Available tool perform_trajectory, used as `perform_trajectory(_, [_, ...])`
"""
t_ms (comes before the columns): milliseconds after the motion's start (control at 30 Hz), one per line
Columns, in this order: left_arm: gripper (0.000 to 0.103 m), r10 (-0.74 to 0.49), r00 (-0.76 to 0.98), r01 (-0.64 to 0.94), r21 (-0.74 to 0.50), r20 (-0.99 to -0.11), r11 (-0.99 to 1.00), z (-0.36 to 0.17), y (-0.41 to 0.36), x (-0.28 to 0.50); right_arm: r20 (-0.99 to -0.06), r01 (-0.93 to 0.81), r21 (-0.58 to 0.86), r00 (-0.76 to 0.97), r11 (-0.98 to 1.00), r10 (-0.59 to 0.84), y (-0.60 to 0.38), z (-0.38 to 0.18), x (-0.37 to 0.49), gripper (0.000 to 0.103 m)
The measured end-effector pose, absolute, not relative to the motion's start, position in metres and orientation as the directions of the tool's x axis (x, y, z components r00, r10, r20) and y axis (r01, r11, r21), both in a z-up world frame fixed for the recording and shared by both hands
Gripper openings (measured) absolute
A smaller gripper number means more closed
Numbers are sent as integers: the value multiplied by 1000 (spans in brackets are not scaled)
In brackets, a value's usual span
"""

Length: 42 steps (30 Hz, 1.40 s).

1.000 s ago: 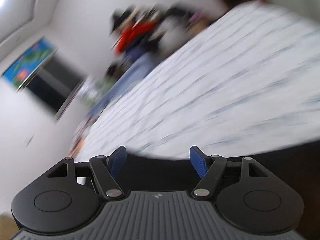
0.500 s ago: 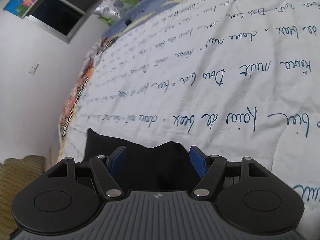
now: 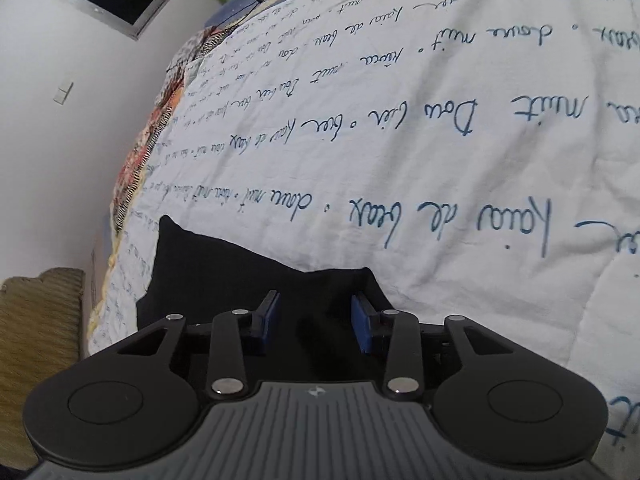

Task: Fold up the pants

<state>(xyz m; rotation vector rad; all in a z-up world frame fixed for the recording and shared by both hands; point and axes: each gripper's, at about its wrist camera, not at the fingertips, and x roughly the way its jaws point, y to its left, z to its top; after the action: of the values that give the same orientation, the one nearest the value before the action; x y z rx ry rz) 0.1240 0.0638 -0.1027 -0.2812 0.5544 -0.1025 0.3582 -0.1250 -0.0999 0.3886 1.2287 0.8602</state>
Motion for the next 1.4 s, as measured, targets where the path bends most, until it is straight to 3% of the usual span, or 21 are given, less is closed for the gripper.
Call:
perform_trajectory(233, [102,-177,848,21,-301,-501,953,-103,65,125,-649,-331,709,40,623,760,-132,-101,360,36])
perform_trajectory(300, [102,-177,847,21,-300,-502,954,-103,65,125,-659,-337,689,76,641,749,-128,-106,355,21])
perform_trajectory(333, [102,-177,846,21,-300,-503,954,-103,65,125,-681,-360,651,110,668,723,-125,-105,354,6])
perform_trajectory(567, [102,-174,846,18,-299,-504,954,-103,64,126,-710,-531,475,240,702,662,-109,-71,353,3])
perform_trajectory(767, [102,-172,846,18,-296,-505,955,-104,63,127,-697,-434,483,336,761,634,-122,-105,354,0])
perform_trajectory(900, [102,-170,845,17,-292,-507,956,-104,63,127,-662,-300,541,424,785,618,-153,-80,334,6])
perform_trajectory(1000, [102,-163,844,16,-279,-511,960,-103,61,128,-587,-288,587,492,757,643,-187,-60,287,13])
perform_trajectory(1033, [102,-160,843,15,-275,-513,961,-103,60,128,-570,-293,609,484,737,664,-197,-60,266,28])
perform_trajectory(1067, [102,-157,843,14,-270,-515,963,-103,59,128,-560,-287,629,478,723,677,-207,-64,246,59])
perform_trajectory(1133, [102,-148,840,12,-255,-522,967,-103,57,129,-557,-252,644,491,722,669,-225,-82,213,101])
perform_trajectory(1200, [102,-134,836,10,-230,-532,973,-103,53,131,-581,-203,617,534,760,614,-243,-106,189,101])
perform_trajectory(1300, [102,-118,832,7,-203,-541,979,-103,49,131,-472,-112,683,686,722,553,-287,-98,145,102])
perform_trajectory(1400, [102,-124,835,7,-216,-535,976,-104,53,130,-274,-47,791,864,610,422,-353,-86,80,102])
